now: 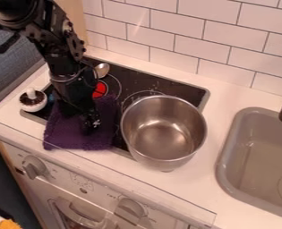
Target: Move the cloth to the left side of the silver pot
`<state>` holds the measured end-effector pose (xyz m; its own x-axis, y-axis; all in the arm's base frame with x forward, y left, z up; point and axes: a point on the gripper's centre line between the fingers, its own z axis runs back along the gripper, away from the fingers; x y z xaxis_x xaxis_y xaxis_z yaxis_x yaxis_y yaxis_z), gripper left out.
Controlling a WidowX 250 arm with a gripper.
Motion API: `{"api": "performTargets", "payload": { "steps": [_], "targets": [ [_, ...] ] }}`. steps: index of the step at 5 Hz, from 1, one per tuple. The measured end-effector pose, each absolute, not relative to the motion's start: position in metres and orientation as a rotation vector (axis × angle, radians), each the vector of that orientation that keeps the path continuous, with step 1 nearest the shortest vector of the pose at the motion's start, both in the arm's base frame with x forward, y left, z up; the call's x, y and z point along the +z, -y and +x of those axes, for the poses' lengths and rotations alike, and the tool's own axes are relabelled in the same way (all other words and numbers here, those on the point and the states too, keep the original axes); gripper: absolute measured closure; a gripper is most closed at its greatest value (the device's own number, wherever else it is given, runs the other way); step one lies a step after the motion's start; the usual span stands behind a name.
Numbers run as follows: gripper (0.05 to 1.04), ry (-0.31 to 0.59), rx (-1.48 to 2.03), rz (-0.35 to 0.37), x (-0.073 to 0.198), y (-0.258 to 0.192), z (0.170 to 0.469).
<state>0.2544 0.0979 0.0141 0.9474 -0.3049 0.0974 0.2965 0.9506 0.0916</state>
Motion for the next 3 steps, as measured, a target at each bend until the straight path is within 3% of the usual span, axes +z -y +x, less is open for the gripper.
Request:
{"api": "performTargets", "payload": {
  "steps": [1,2,3],
  "targets": [
    [0.083,0.127,-0.310,0.098,0.032,-0.100,0.255],
    [0.083,0.209,-0.292,0.115,0.064,-0.095,0.252],
    [0.083,0.255,-0.286,0.118,0.078,-0.091,0.251]
  ]
}}
